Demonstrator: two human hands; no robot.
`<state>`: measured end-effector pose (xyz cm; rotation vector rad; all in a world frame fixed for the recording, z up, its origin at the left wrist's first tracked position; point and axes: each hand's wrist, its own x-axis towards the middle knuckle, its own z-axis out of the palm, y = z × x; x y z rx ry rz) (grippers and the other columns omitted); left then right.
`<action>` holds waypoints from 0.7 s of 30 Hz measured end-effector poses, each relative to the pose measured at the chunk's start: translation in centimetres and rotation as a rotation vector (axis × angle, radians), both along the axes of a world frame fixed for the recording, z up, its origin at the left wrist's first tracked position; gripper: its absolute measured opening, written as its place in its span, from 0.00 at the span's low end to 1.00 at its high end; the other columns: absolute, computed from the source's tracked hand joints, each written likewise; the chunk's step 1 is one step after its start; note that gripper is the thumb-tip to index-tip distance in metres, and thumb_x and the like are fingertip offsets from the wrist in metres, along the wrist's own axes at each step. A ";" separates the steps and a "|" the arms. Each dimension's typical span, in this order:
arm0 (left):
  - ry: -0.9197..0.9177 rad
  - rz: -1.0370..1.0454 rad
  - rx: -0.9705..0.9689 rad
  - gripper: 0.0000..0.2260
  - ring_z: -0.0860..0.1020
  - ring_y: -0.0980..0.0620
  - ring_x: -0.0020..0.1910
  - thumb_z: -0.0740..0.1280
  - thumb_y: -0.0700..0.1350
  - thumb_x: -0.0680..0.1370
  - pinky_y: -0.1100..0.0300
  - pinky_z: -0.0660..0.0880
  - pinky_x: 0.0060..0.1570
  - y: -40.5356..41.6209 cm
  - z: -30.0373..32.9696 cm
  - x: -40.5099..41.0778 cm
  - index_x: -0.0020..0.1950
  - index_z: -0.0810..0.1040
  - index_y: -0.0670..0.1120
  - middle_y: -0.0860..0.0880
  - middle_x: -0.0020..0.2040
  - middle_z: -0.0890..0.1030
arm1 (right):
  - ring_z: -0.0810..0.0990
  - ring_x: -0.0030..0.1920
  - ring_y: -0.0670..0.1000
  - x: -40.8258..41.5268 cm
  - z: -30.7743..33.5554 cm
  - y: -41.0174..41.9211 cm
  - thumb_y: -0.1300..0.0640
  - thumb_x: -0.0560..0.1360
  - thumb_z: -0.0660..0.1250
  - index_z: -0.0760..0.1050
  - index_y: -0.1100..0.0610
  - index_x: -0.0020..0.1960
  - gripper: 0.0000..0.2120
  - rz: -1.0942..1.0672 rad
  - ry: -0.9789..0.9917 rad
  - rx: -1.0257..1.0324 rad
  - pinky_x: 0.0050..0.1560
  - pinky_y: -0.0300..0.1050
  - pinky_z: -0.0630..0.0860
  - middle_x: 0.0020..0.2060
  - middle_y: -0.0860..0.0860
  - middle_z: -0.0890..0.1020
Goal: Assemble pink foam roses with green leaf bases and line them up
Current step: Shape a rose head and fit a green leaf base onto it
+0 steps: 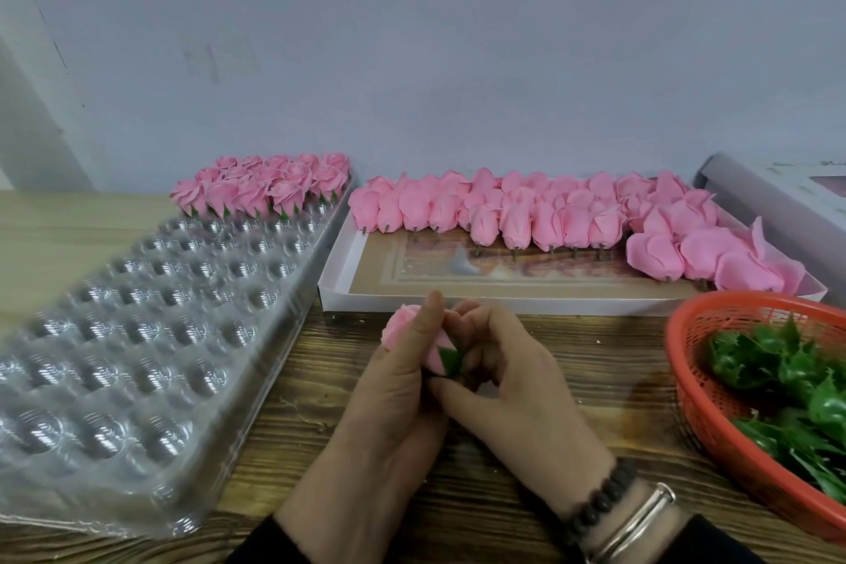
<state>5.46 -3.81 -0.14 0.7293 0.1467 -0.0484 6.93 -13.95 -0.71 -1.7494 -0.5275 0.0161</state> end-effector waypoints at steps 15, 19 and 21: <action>-0.018 -0.073 0.229 0.10 0.76 0.45 0.45 0.75 0.49 0.64 0.55 0.72 0.40 0.4 -0.2 0.0 0.38 0.85 0.43 0.43 0.45 0.81 | 0.76 0.31 0.43 0.3 0.9 -1.1 0.59 0.69 0.72 0.79 0.59 0.42 0.04 0.163 0.251 0.072 0.35 0.34 0.72 0.28 0.49 0.79; -0.129 0.080 0.340 0.06 0.82 0.46 0.40 0.70 0.42 0.68 0.57 0.80 0.40 0.4 -0.2 -0.1 0.39 0.83 0.40 0.39 0.40 0.82 | 0.75 0.35 0.43 0.3 0.7 -0.9 0.59 0.68 0.72 0.79 0.53 0.42 0.05 0.064 0.107 0.011 0.39 0.36 0.72 0.33 0.47 0.78; -0.215 0.211 0.573 0.03 0.82 0.48 0.37 0.69 0.38 0.70 0.60 0.78 0.36 0.7 -0.1 0.0 0.39 0.81 0.39 0.40 0.37 0.83 | 0.75 0.37 0.41 0.4 0.7 -0.9 0.63 0.68 0.71 0.77 0.52 0.44 0.09 -0.015 0.016 0.048 0.42 0.33 0.71 0.36 0.48 0.79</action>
